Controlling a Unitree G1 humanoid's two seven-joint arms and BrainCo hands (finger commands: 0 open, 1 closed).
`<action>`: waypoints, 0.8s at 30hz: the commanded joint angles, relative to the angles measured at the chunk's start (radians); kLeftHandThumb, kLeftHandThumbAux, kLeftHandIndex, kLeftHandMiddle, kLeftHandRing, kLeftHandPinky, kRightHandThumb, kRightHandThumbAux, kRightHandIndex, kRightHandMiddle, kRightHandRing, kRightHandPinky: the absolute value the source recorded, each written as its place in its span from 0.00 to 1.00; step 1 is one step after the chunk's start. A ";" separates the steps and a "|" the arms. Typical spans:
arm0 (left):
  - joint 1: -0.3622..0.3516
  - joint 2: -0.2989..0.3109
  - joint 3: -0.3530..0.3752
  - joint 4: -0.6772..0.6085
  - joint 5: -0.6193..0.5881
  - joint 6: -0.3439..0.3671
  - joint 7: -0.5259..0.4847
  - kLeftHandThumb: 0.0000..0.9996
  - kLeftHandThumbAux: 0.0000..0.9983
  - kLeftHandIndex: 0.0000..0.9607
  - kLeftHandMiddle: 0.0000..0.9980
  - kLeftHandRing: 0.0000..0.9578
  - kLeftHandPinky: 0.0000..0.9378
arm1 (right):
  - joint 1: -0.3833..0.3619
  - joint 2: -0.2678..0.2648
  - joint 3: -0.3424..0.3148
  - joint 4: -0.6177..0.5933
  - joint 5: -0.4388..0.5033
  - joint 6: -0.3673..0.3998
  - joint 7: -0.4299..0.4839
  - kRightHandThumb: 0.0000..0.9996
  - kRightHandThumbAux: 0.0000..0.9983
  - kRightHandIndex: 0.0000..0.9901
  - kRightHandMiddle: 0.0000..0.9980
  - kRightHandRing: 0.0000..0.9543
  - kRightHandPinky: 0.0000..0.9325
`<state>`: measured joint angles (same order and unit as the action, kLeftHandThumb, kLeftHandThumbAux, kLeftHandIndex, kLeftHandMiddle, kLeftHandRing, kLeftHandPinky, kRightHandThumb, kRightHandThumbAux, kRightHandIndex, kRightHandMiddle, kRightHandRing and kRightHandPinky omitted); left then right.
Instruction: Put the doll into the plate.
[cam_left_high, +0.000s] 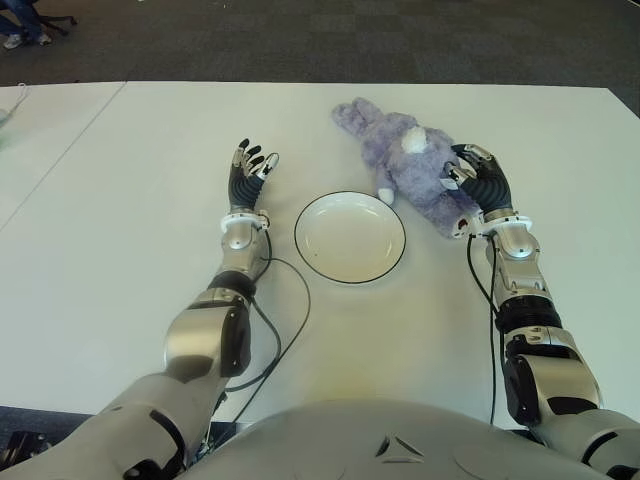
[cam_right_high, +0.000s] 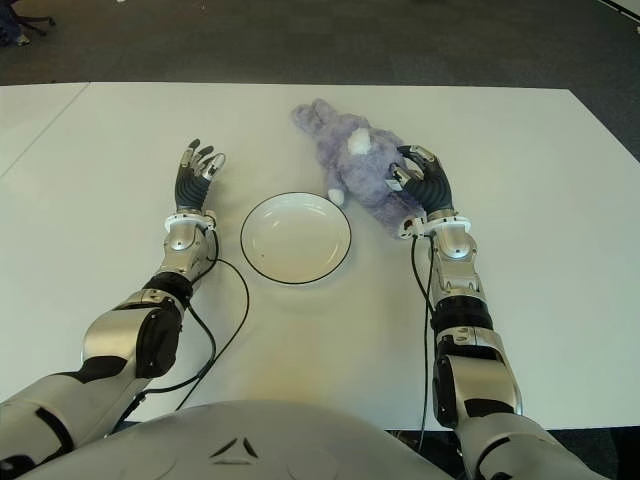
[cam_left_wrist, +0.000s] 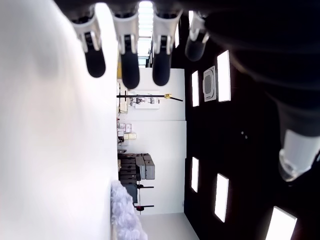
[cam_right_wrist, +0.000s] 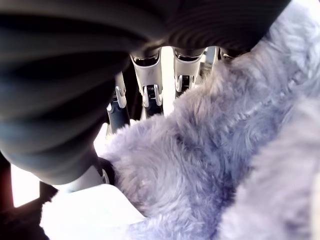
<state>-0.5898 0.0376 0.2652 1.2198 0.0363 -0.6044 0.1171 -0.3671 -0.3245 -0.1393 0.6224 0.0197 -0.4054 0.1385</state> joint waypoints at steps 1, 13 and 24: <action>0.192 -0.043 0.010 0.137 -0.008 0.160 0.009 0.00 0.54 0.07 0.18 0.18 0.17 | 0.026 0.013 -0.014 0.012 0.006 -0.086 -0.012 0.71 0.72 0.44 0.87 0.93 0.94; 0.189 -0.042 0.011 0.137 -0.011 0.163 0.006 0.00 0.53 0.05 0.15 0.16 0.15 | 0.032 -0.005 -0.012 0.027 -0.025 -0.199 -0.059 0.71 0.72 0.44 0.88 0.92 0.93; 0.192 -0.042 0.008 0.137 -0.005 0.148 0.009 0.00 0.53 0.06 0.15 0.16 0.15 | 0.023 -0.009 -0.017 0.031 -0.008 -0.225 -0.063 0.71 0.72 0.44 0.87 0.92 0.94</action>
<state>-0.5915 0.0378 0.2647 1.2198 0.0368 -0.5970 0.1172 -0.3561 -0.3351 -0.1427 0.6335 0.0089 -0.6179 0.0799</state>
